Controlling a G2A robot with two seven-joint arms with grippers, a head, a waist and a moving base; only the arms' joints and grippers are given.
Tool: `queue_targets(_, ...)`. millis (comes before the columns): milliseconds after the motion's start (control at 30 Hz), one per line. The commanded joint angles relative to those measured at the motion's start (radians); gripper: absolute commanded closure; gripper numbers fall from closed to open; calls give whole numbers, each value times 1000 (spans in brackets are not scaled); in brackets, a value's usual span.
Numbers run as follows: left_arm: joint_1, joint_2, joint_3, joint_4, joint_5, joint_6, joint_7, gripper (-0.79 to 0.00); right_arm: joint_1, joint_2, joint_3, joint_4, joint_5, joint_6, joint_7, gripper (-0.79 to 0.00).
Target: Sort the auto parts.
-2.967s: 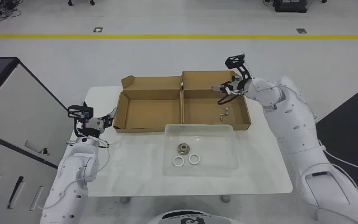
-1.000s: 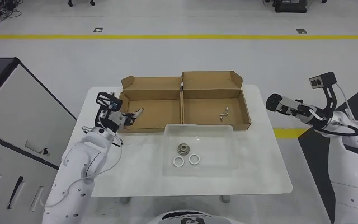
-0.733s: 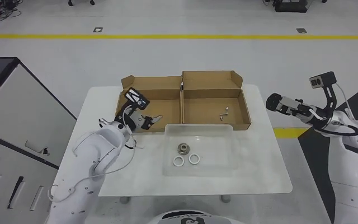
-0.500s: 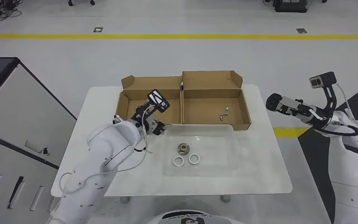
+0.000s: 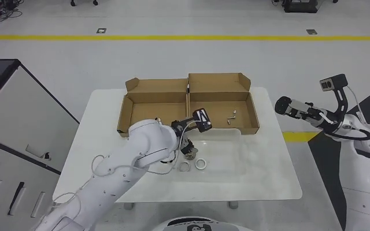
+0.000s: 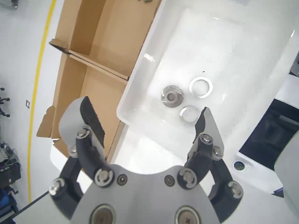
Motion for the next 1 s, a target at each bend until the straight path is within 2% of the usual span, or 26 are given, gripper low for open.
queue_targets(0, -22, -5, 18, 20, -38, -3, -8, -785, 0, 0, 0, 0, 0, 0, 0, -785)
queue_targets(100, -54, -12, 37, 42, -73, -5, 0, -785, 0, 0, 0, 0, 0, 0, 0, -785)
queue_targets(633, -54, -12, 37, 42, -73, -5, 0, -785, 0, 0, 0, 0, 0, 0, 0, -785)
queue_targets(733, -55, -13, 59, 46, -69, -43, 15, -785, 0, 0, 0, 0, 0, 0, 0, -785)
queue_targets(833, -106, -21, 113, 86, -102, -54, -10, -785, 0, 0, 0, 0, 0, 0, 0, -785)
queue_targets(967, -213, -34, 203, 159, -178, -38, -26, -785, 0, 0, 0, 0, 0, 0, 0, -785)
